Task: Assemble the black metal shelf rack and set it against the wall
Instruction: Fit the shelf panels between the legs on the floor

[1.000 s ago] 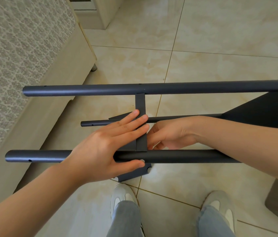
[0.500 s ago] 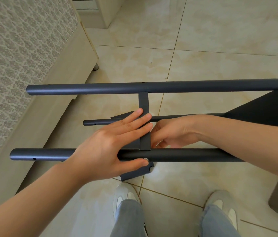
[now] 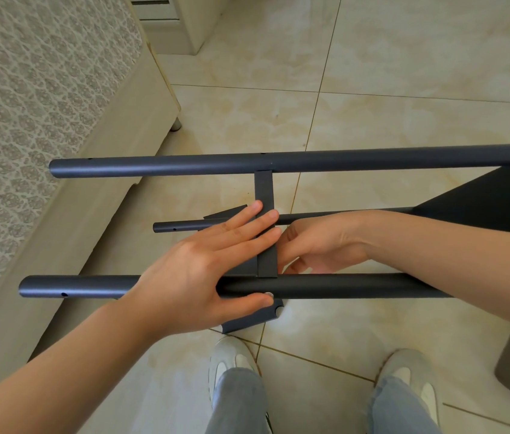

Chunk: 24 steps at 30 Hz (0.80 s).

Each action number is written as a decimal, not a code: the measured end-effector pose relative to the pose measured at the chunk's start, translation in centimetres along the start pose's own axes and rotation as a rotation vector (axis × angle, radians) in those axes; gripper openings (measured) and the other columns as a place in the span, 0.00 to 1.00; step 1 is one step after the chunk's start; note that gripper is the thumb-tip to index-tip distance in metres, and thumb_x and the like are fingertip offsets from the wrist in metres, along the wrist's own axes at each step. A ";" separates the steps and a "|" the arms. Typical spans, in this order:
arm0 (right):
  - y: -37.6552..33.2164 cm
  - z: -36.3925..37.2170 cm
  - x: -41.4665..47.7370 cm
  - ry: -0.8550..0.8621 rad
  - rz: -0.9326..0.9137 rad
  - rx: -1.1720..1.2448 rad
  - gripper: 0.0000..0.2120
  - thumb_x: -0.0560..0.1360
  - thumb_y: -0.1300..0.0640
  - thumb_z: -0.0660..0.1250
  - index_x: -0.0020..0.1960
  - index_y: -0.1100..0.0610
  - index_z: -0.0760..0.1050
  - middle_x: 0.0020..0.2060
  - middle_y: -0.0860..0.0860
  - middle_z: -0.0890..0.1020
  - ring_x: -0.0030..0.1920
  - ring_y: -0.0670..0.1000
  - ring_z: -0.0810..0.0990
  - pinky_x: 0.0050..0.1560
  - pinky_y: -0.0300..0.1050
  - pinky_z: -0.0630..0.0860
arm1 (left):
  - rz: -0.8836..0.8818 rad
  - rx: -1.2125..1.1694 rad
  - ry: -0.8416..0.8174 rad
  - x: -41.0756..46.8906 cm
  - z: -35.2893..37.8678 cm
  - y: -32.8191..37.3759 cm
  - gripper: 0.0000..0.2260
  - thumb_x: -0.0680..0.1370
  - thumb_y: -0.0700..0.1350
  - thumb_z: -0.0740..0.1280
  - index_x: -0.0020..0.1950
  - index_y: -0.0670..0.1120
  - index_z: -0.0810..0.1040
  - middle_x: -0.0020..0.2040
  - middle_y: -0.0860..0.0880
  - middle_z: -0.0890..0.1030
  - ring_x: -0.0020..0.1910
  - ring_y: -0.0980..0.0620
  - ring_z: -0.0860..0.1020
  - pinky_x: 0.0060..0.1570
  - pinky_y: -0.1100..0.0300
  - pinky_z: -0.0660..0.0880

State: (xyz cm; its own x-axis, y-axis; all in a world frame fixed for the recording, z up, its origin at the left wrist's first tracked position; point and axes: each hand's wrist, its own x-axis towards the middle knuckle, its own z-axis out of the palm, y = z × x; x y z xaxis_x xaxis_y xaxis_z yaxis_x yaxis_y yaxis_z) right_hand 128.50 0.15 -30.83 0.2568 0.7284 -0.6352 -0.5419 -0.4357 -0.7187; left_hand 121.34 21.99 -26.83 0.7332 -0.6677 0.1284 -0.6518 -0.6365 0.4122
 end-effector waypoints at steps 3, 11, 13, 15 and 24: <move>0.0 -0.5 -0.4 0.003 0.011 0.017 0.10 0.78 0.58 0.68 0.57 0.61 0.82 0.55 0.58 0.83 0.52 0.53 0.82 0.57 0.47 0.79 | 0.006 0.002 0.004 0.1 0.1 0.0 0.32 0.76 0.59 0.69 0.77 0.47 0.68 0.78 0.52 0.66 0.80 0.53 0.59 0.73 0.49 0.67; -0.3 0.1 0.2 0.021 0.010 -0.015 0.17 0.77 0.59 0.68 0.63 0.66 0.77 0.61 0.62 0.80 0.54 0.54 0.80 0.63 0.53 0.76 | 0.012 0.000 0.009 -0.1 0.2 -0.1 0.32 0.76 0.59 0.70 0.76 0.47 0.69 0.78 0.52 0.66 0.79 0.52 0.59 0.72 0.47 0.68; -0.5 -0.2 0.0 0.013 0.021 0.012 0.15 0.77 0.61 0.68 0.62 0.67 0.77 0.57 0.62 0.81 0.52 0.55 0.80 0.60 0.52 0.77 | 0.017 0.000 0.011 0.0 0.3 -0.1 0.32 0.76 0.59 0.70 0.76 0.47 0.68 0.78 0.52 0.66 0.79 0.52 0.60 0.72 0.46 0.69; -0.7 -0.6 -0.3 0.013 0.044 0.017 0.14 0.77 0.63 0.68 0.60 0.69 0.78 0.52 0.60 0.82 0.51 0.56 0.80 0.58 0.51 0.78 | 0.019 0.001 0.014 0.0 0.2 -0.1 0.32 0.76 0.59 0.70 0.76 0.47 0.68 0.78 0.52 0.66 0.79 0.52 0.60 0.72 0.46 0.69; -1.1 0.0 0.1 0.015 0.051 -0.061 0.17 0.77 0.60 0.69 0.64 0.65 0.76 0.60 0.63 0.80 0.53 0.56 0.79 0.57 0.51 0.79 | 0.019 0.021 0.005 -0.2 0.2 -0.1 0.32 0.76 0.60 0.69 0.77 0.48 0.68 0.78 0.52 0.66 0.79 0.52 0.60 0.71 0.46 0.70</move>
State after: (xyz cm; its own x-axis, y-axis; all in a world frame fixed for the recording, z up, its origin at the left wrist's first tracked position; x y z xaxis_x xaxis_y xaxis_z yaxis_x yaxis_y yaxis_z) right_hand 129.12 0.66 -30.12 0.2421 0.6966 -0.6754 -0.5048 -0.5040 -0.7008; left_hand 121.20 22.08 -27.05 0.7214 -0.6782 0.1404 -0.6697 -0.6315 0.3907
